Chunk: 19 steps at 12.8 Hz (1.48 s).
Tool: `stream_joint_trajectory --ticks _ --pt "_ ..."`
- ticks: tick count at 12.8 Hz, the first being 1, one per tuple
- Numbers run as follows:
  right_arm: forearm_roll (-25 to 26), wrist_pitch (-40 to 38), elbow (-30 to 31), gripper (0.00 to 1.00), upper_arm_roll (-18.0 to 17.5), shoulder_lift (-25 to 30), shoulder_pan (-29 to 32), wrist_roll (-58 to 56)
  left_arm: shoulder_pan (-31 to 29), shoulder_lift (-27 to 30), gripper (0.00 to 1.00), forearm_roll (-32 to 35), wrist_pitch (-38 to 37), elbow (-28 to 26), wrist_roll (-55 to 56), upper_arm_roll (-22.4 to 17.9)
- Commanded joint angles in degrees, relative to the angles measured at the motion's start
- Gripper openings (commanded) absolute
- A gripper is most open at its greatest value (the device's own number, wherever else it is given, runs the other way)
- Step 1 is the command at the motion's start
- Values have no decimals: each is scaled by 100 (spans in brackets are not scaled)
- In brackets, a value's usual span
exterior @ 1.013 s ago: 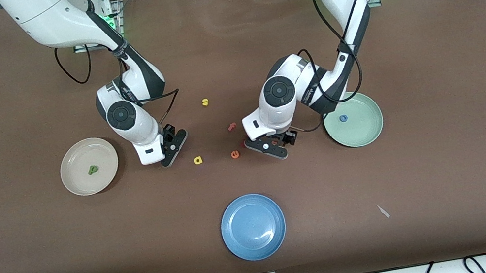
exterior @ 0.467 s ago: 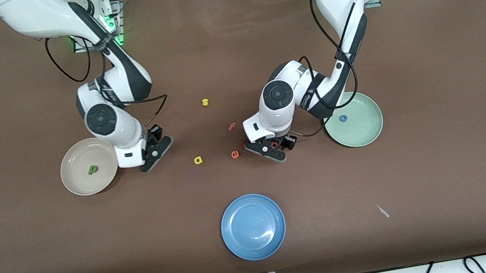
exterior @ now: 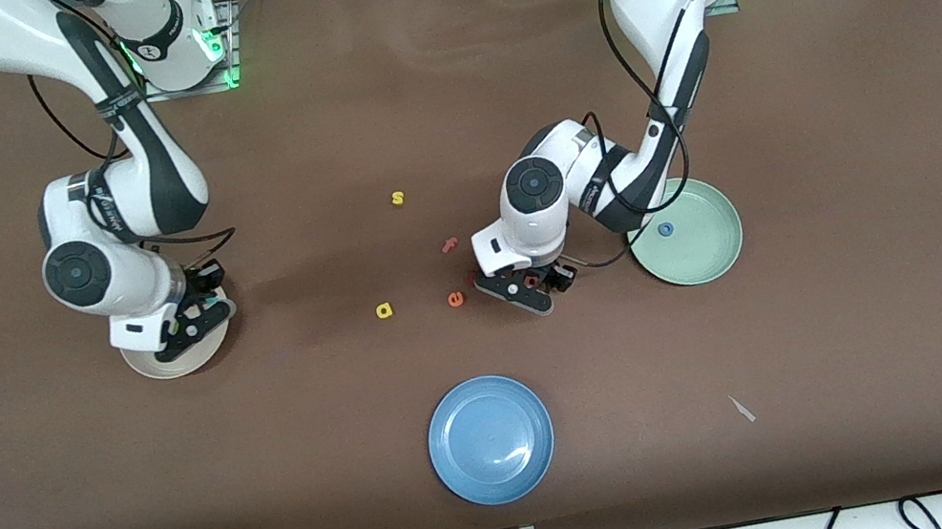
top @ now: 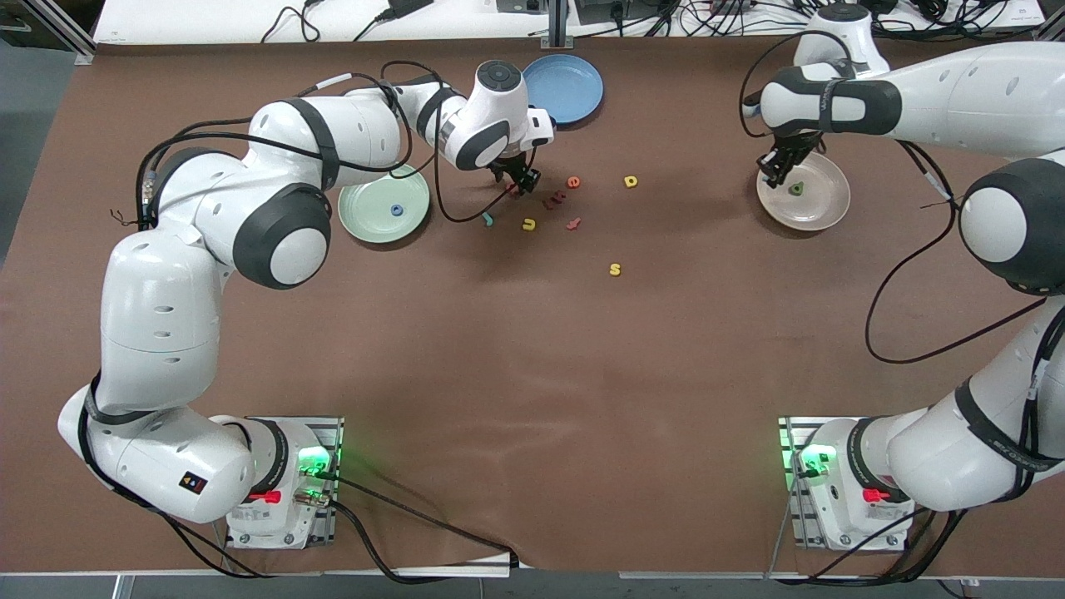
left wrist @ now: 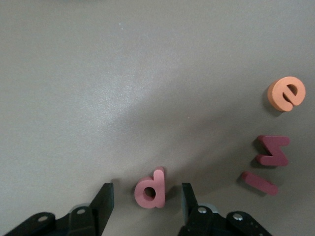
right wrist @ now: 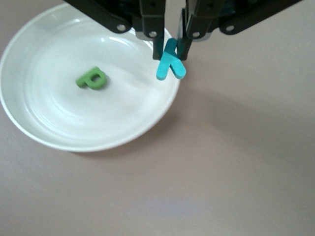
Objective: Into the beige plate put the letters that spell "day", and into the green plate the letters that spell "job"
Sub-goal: 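Drop y on the white plate while the left gripper drops d on green plate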
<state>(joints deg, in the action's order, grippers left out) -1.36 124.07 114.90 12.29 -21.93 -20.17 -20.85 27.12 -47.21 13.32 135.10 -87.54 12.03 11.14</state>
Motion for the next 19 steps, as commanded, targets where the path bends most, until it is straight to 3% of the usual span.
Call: stream_joint_trajectory --ticks 1,2,3,4,5,7,9,12,17,19 --pt "-102 -50 67 5 124 -39 117 -76 30 -25 53 180 70 -8 36 -33" --pt "-145 -50 67 32 124 -83 223 -77 30 -25 46 180 70 0 36 -33" --pt "-381 -67 50 85 124 -92 311 -77 30 -25 35 180 70 1 36 -33" --pt "-609 -102 -3 100 124 -92 312 -129 21 -25 24 180 70 1 36 -33" --pt "-664 -216 -90 100 98 -83 294 -138 30 -16 14 180 70 1 45 -33" --pt "-682 -532 -318 100 80 -101 242 -86 13 27 7 171 52 1 245 -33" --pt "-900 -533 -381 100 19 -118 241 -68 -23 185 4 163 -44 0 413 -24" --pt "-1787 -542 -582 100 -51 -232 215 -50 -84 624 8 145 -894 -8 573 -24" --pt "-1789 -542 -952 100 -52 -321 -215 1038 -435 1213 5 83 -2318 -26 529 -24" --pt "-1745 -533 -1127 100 -52 -399 -355 1136 -593 1415 4 83 -2479 -279 362 -15"
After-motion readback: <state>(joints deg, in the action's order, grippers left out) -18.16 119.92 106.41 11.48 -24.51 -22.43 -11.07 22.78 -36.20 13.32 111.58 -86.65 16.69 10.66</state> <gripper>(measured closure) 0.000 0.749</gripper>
